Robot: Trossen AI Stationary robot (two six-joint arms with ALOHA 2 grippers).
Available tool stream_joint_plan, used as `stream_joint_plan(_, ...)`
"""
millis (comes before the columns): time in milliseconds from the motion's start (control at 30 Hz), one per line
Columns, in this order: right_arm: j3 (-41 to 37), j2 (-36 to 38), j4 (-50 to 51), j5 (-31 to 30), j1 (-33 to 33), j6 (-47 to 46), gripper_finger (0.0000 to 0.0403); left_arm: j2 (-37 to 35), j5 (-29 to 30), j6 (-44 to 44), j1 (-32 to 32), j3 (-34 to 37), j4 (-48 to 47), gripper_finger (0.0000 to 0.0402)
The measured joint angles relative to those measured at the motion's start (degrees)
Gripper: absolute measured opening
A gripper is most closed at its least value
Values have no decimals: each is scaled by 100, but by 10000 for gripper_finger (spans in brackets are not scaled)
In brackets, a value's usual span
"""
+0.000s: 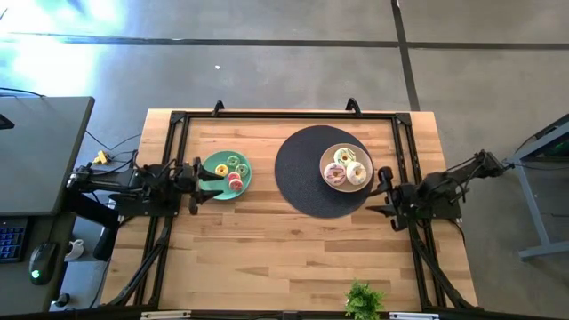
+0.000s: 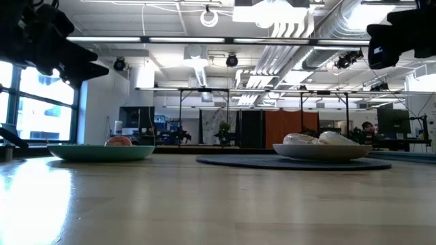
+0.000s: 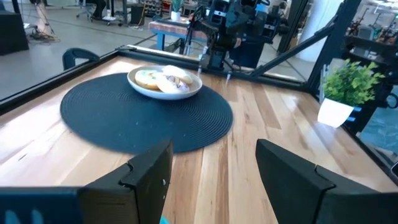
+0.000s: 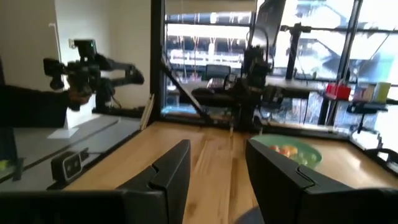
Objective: Pick & Place donuts
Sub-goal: Return to Home Position
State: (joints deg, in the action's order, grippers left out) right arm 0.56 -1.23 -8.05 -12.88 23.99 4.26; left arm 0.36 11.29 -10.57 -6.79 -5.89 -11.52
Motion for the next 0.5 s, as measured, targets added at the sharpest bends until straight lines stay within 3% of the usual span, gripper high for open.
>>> stream_joint_plan(233,0,0,454,22,2,-532,151,4,-19,-72,0,-17,-256,227)
stream_joint_plan(500,0,-24,482,15,2,-287,152,4,-26,-22,0,-26,-397,227)
